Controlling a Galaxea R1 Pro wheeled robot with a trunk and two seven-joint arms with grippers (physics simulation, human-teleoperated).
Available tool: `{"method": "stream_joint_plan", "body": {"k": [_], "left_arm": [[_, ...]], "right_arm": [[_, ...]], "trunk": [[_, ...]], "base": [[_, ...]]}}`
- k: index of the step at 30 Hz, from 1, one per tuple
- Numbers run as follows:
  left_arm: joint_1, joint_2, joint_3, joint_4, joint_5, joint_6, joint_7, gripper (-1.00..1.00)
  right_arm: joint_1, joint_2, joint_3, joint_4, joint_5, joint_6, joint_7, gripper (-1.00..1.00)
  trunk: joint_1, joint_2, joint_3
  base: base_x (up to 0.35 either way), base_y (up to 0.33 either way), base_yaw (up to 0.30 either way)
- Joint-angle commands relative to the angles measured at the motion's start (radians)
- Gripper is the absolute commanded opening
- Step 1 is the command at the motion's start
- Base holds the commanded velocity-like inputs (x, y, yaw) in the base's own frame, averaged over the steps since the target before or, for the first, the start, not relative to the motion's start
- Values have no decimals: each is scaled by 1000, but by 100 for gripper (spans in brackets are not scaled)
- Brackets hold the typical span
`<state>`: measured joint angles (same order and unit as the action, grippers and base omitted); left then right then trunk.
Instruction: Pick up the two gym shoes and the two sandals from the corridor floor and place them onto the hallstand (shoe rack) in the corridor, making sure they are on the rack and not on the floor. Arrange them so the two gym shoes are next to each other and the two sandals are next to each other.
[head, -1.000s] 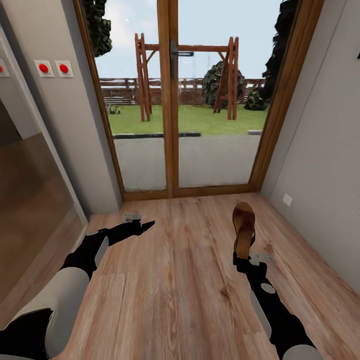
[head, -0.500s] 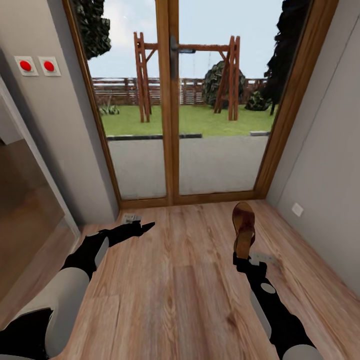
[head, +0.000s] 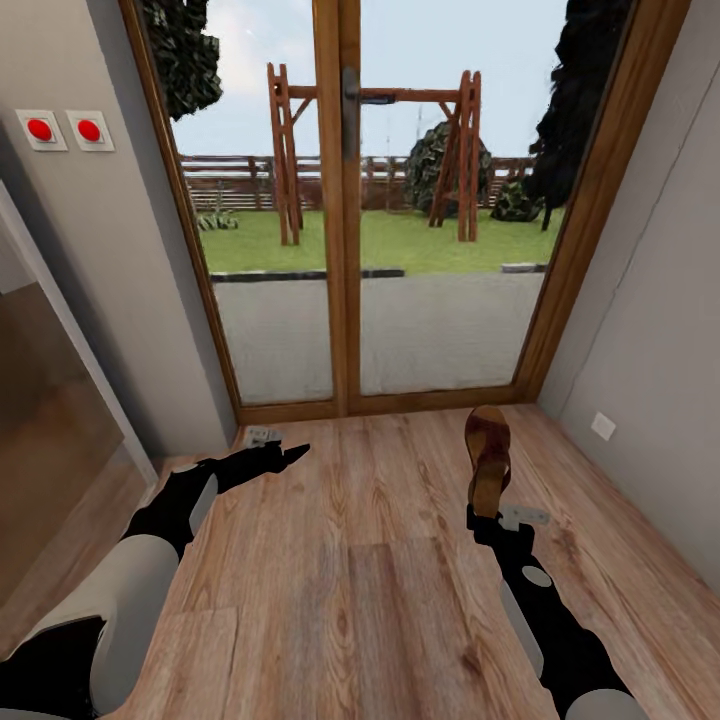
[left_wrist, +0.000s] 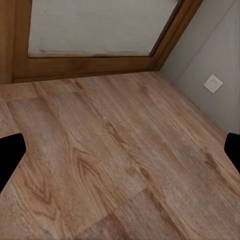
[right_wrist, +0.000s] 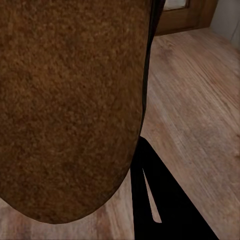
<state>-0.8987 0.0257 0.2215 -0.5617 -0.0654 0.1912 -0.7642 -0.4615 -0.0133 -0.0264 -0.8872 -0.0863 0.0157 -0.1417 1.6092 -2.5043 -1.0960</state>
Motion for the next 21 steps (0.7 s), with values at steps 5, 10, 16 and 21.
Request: {"method": "stream_joint_plan", "body": {"k": [5, 10, 16, 21], "left_arm": [[-1, 0, 8, -1, -7, 8, -9, 100], [-1, 0, 9, -1, -7, 8, -9, 100], [-1, 0, 9, -1, -7, 8, -10, 100], [-1, 0, 9, -1, -7, 8, -10, 100]], "right_arm": [[0, 1, 2, -1, -12, 1, -4, -100], [0, 0, 2, -1, -12, 1, -4, -100], [0, 1, 2, -1, -12, 1, -4, -100], [0, 0, 2, -1, -12, 1, -4, -100]], "trunk": [[0, 0, -1], [0, 0, -1], [0, 0, -1], [0, 0, -1]], "base": [[2, 0, -53], [0, 0, -203], [0, 0, -243], [0, 0, -251]]}}
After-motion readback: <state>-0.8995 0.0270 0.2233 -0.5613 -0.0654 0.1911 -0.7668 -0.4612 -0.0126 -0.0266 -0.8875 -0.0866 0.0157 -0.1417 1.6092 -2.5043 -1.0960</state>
